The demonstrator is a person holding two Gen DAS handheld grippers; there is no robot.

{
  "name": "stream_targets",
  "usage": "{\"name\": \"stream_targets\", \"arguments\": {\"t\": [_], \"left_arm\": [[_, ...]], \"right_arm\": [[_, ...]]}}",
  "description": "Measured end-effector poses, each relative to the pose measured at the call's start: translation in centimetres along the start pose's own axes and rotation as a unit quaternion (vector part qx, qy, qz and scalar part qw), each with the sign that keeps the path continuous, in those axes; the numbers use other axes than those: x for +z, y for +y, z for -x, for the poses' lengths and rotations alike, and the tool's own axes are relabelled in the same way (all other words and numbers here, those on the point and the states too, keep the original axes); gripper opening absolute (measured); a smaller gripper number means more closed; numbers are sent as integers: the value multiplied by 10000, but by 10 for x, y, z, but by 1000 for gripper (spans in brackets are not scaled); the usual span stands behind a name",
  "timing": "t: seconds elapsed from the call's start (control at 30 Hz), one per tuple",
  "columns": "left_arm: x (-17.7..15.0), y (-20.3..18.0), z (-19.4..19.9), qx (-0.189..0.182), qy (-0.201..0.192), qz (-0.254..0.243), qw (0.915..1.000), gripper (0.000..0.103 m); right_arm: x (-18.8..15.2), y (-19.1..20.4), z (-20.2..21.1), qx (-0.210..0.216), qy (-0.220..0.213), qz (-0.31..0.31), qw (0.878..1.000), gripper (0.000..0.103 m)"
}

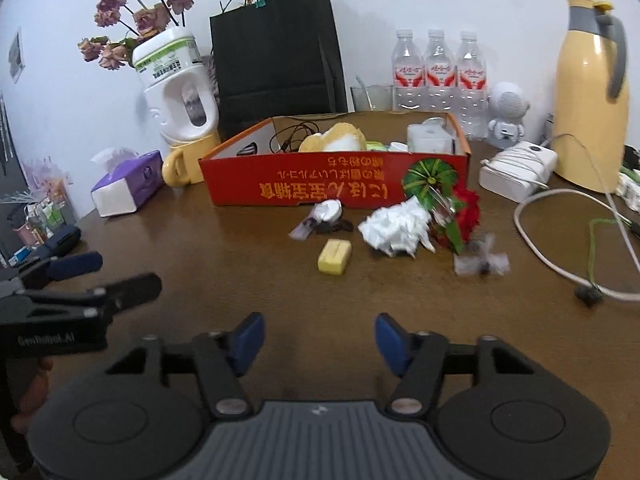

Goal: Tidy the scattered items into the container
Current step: 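Move both grippers back over the desk toward the small loose items, then grasp the small clear bag with the left gripper while the right grasps the white round piece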

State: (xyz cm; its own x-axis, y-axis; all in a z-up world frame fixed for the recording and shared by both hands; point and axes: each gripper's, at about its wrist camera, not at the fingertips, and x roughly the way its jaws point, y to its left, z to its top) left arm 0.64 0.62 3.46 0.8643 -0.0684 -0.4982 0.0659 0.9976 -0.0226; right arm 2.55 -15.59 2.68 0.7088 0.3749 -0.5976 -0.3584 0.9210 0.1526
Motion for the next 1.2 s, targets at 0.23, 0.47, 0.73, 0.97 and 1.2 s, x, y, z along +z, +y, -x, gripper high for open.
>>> {"name": "stream_targets", "arguments": {"t": [0.23,0.47,0.73,0.97,1.2], "left_arm": [[31,-13,-59,-544,209,-295,9979,59],[56,-38,-122,-1196,573,-615,9893,59],[65,-24,-157,-1505,1037,-172,9830,30],[64,-18,-157,-1477,961,-130,9843,15],[71,9,-123,-956,460,395,9936,9]], "right_arm": [[38,-17,-32,-80,-189,-172,9996,49],[54,-33,-38,-147,-280,-234,9992,50],[64,-36,-46,23,-235,-72,9997,50],[74,-29,-77,123,-60,167,9998,50],[82,-12,-116,192,275,281,9990,50]]}}
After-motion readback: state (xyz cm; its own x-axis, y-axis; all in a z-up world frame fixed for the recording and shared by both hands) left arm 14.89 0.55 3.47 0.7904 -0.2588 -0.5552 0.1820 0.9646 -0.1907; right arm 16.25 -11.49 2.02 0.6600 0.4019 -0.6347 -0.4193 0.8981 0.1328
